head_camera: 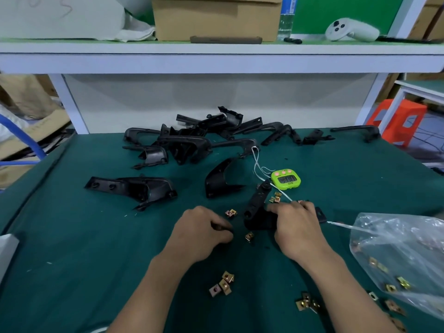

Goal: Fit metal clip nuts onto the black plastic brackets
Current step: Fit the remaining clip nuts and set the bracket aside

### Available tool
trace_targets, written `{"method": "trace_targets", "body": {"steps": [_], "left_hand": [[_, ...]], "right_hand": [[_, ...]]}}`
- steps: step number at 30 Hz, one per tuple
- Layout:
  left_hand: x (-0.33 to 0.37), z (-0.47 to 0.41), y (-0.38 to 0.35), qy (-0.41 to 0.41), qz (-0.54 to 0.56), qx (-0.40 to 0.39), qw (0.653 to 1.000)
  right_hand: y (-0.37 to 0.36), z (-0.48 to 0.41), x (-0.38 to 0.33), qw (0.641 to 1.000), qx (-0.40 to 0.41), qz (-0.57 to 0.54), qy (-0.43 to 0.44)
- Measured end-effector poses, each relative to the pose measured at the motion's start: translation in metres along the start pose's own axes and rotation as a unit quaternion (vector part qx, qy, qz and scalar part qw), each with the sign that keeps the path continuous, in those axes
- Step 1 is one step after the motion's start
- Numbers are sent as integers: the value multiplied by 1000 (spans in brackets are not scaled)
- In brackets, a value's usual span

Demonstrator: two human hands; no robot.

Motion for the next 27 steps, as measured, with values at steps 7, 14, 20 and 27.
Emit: {"method": "trace_targets", "body": {"steps": [7,14,20,27], "left_hand": [[3,4,12,-8,-7,83,996],[31,14,-2,-61,-32,-92,993],[29,37,-9,-19,-139,-253,957],[27,32,-14,-1,-105,-207,973]], "right_hand": [[-2,-2,3,999,-9,-26,-16],[-3,-2,6,999,-24,-41,-23],[-4,-2,6,998,-34,-53,-27],[-3,0,5,998,-36,-50,-28]]}}
Point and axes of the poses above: each hand's wrist, its own z-axis away from the middle knuckle, its own y-axis out of the back of the hand, x = y × z, the point moved 7 cm from there along -z, towards the middle knuckle, and after that the axes turned 6 degrees about z, right-handed, at the moved point
